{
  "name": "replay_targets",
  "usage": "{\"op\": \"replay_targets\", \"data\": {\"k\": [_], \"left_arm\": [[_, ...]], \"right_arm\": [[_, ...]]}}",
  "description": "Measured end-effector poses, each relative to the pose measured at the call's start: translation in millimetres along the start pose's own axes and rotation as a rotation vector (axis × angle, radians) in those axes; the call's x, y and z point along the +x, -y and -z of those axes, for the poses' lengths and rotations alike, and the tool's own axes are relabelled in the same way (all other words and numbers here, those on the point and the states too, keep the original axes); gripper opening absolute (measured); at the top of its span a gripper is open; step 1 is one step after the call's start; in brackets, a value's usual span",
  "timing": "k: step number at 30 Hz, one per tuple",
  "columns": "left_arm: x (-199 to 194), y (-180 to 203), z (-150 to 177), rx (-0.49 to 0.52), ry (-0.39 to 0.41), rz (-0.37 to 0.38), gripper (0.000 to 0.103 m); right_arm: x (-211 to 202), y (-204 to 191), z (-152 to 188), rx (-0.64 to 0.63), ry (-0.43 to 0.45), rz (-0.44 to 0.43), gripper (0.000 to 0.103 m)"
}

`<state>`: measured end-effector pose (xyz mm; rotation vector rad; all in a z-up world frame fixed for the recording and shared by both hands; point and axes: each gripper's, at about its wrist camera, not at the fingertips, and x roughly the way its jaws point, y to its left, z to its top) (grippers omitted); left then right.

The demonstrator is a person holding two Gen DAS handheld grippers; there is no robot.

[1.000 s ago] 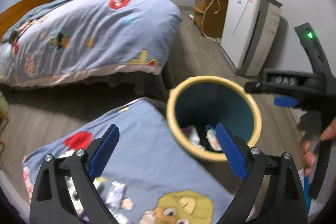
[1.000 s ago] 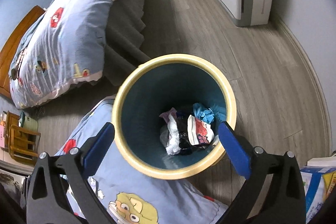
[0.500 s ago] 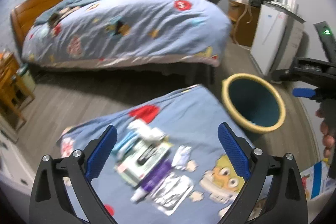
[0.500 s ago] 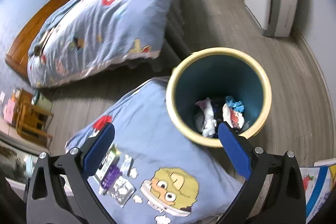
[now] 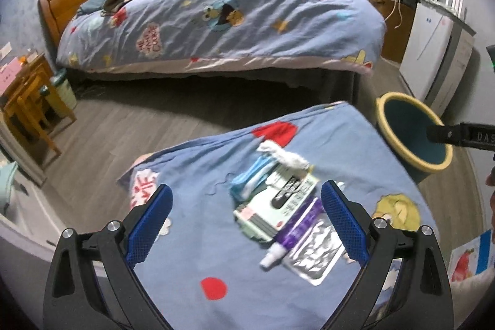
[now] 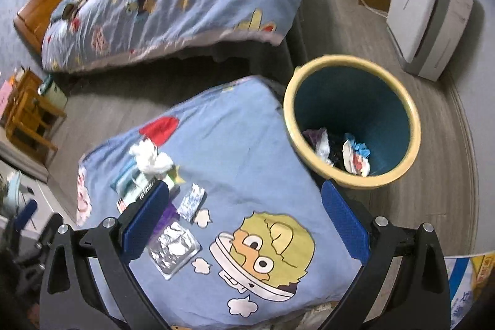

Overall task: Collect trash
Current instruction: 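Move both open tools back over the remaining trash on the cushion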

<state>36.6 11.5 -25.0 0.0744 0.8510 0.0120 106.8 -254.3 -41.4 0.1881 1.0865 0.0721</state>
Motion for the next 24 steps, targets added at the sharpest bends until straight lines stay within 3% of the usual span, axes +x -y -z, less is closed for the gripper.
{"op": "replay_targets", "data": {"k": [11,24], "left_arm": [[15.3,-19.5,3.4,-0.032,-0.053,-0.002,0.096],[65.8,19.4,32.2,0.102,-0.182,0.051,0.094]], "right_arm": [[47.9,-24.0,21.2,0.004,-0.107,-0.025,0.097],[88.1,-23.9,18.8,0.058,-0.176,0.002,0.097]]}}
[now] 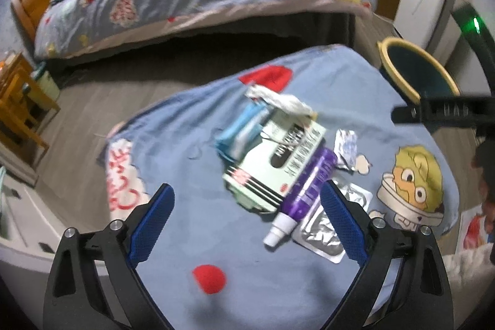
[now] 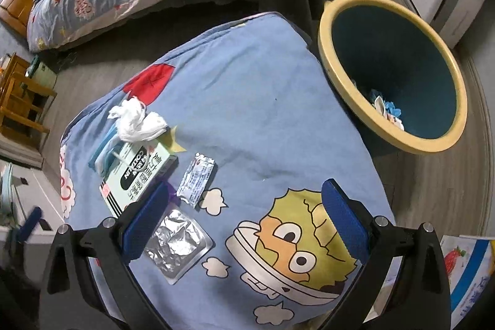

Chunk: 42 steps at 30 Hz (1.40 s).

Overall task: Collect trash
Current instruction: 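Move both open tools back over the remaining trash on the cushion, then grasp the purple spray bottle with the left tool while the right grasps the foil medicine packet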

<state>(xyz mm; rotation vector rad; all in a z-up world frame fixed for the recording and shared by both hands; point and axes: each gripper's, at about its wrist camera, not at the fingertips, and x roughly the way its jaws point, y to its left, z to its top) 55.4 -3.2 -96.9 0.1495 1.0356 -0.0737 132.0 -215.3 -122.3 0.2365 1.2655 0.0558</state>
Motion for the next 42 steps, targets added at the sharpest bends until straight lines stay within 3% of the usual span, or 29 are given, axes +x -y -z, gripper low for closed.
{"op": "replay_targets", "data": {"k": [3,5,11,16,24,30,34,38,42], "left_arm": [[17.4,17.4,1.7,0.055,-0.041,0.008,0.082],[28.8,29.9,1.3,0.093,-0.069,0.031,0.067],[50.2,58.3,2.2,0.180,-0.110,0.047,0.044],[63.0,74.7,4.4,0.231,-0.147,0.025,0.041],[77.0,78.0,-0.5,0.223,-0.169,-0.007,0.041],[82.0,77.8,-6.3,0.196,-0.176,0.002,0.041],[81.1,74.6,-7.9,0.140,-0.193,0.080,0.040],[93.3,72.6,-2.7,0.137,-0.254,0.063,0.037],[89.3,75.8,-4.2,0.156,-0.241,0.073,0.036]], "right_arm": [[4.2,2.5,-3.3,0.019,-0.011,-0.018,0.097],[5.5,3.4,-5.7,0.016,-0.014,-0.021,0.097],[4.5,15.6,-12.0,0.039,-0.012,-0.029,0.097],[2.0,29.9,-16.4,0.072,-0.014,-0.039,0.097],[-6.4,40.5,-17.5,0.089,-0.008,-0.066,0.097],[-11.3,46.8,-16.0,0.083,0.001,-0.060,0.097],[-12.2,48.2,-16.4,0.082,0.003,-0.061,0.097],[-11.5,46.1,-16.6,0.076,0.001,-0.063,0.097],[-11.7,41.2,-17.4,0.053,0.003,-0.054,0.097]]}}
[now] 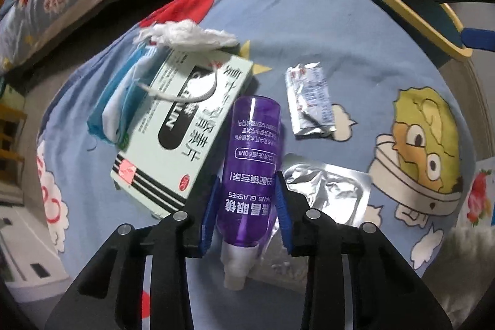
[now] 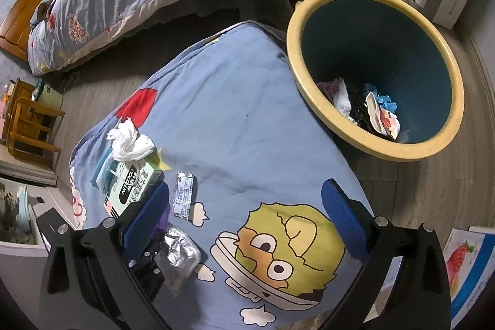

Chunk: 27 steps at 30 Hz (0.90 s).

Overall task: Collect trash
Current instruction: 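Grasp the purple spray bottle with the left tool while the right grasps the foil medicine packet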

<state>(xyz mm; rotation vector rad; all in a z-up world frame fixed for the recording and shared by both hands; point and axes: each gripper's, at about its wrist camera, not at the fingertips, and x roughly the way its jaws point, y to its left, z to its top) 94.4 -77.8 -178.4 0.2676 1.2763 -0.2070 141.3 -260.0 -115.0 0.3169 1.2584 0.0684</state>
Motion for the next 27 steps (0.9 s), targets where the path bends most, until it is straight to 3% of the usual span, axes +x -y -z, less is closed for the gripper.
{"op": "replay_targets", "data": {"k": [8,14,21,27], "left_arm": [[-29.8,-5.1,4.3,-0.009,0.091,-0.007,0.035],[-54.2,-33.9,12.0,-0.096,0.170,0.009,0.035],[-64.5,-64.2,22.0,-0.148,0.191,0.000,0.035],[-69.4,-80.5,30.3,-0.177,0.201,-0.006,0.034]], "right_arm": [[8.3,-3.9,1.5,-0.008,-0.010,0.002,0.097],[20.7,-25.3,1.7,-0.075,0.006,-0.005,0.096],[58.1,-65.0,9.5,-0.170,-0.073,-0.054,0.066],[82.8,-85.7,16.3,-0.218,-0.112,-0.041,0.055]]}}
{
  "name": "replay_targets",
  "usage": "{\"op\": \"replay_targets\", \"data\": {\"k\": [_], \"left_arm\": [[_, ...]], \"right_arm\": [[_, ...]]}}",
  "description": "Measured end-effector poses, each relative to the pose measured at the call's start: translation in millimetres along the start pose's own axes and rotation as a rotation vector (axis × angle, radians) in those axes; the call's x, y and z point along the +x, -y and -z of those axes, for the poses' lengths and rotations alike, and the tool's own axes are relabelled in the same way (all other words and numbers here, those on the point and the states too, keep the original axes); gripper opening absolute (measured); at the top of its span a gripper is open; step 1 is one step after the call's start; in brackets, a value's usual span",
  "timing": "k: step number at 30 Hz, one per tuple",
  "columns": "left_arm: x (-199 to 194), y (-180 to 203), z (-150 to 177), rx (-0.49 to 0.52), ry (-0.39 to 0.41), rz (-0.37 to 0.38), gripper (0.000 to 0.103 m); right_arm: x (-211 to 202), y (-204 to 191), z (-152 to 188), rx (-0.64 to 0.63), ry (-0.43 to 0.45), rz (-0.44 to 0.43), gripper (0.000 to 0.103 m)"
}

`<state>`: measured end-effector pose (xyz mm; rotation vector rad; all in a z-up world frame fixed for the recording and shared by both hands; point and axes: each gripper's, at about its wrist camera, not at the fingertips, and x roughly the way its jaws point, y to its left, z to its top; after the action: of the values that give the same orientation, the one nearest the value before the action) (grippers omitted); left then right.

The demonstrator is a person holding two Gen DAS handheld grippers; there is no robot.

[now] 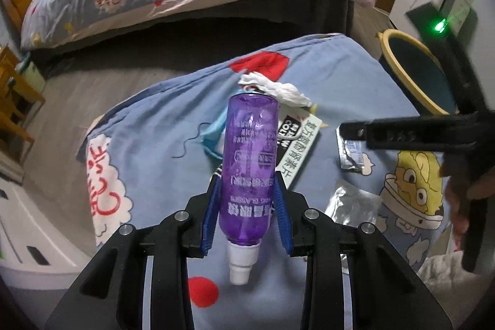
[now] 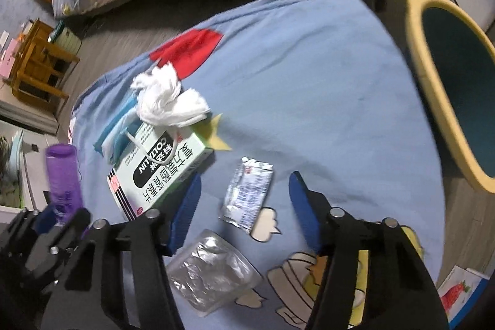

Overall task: Collect trash
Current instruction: 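Grasp the purple spray bottle with the left tool while the right grasps the foil medicine packet, then carry the bottle and foil packet over the bin and open both tools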

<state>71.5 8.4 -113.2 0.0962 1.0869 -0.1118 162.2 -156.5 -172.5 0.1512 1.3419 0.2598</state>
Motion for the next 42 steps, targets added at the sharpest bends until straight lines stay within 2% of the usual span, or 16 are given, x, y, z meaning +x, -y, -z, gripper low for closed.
{"op": "replay_targets", "data": {"k": [4,6,8,9,17,27,31,36,37,40,42], "left_arm": [[-2.8,-3.7,-0.5,-0.002,0.008,0.004,0.034],[-4.7,-5.6,-2.1,-0.012,0.017,0.015,0.034],[-5.8,-6.1,-3.6,-0.013,0.023,0.021,0.033],[-6.3,-6.0,-3.9,-0.012,0.025,0.021,0.033],[-17.7,-3.6,-10.2,-0.017,0.062,0.031,0.033],[-30.3,12.9,-18.5,0.031,0.108,0.020,0.033],[-36.2,23.8,-24.7,0.042,0.130,0.030,0.033],[-48.5,38.5,-36.6,0.061,0.176,0.061,0.033],[-50.5,41.6,-39.4,0.065,0.183,0.066,0.033],[-56.3,51.2,-46.3,0.059,0.200,0.096,0.033],[-59.1,60.7,-49.1,0.071,0.208,0.106,0.033]], "right_arm": [[16.1,-8.7,3.2,-0.031,-0.025,0.040,0.044],[17.9,-12.9,4.4,-0.069,-0.014,0.070,0.043],[18.0,-15.4,5.2,-0.109,-0.009,0.114,0.032],[17.5,-15.1,5.7,-0.120,-0.008,0.125,0.023],[-3.4,-0.1,8.6,-0.062,0.014,0.101,0.022],[-67.8,16.6,10.6,-0.074,0.116,0.071,0.022],[-95.9,25.5,14.8,-0.071,0.148,0.103,0.022],[-158.8,21.0,13.1,-0.112,0.263,0.113,0.022],[-179.3,20.6,14.9,-0.155,0.319,0.156,0.022],[-203.1,30.6,21.2,-0.199,0.400,0.238,0.022],[-206.2,46.8,21.2,-0.142,0.396,0.193,0.022]]}}
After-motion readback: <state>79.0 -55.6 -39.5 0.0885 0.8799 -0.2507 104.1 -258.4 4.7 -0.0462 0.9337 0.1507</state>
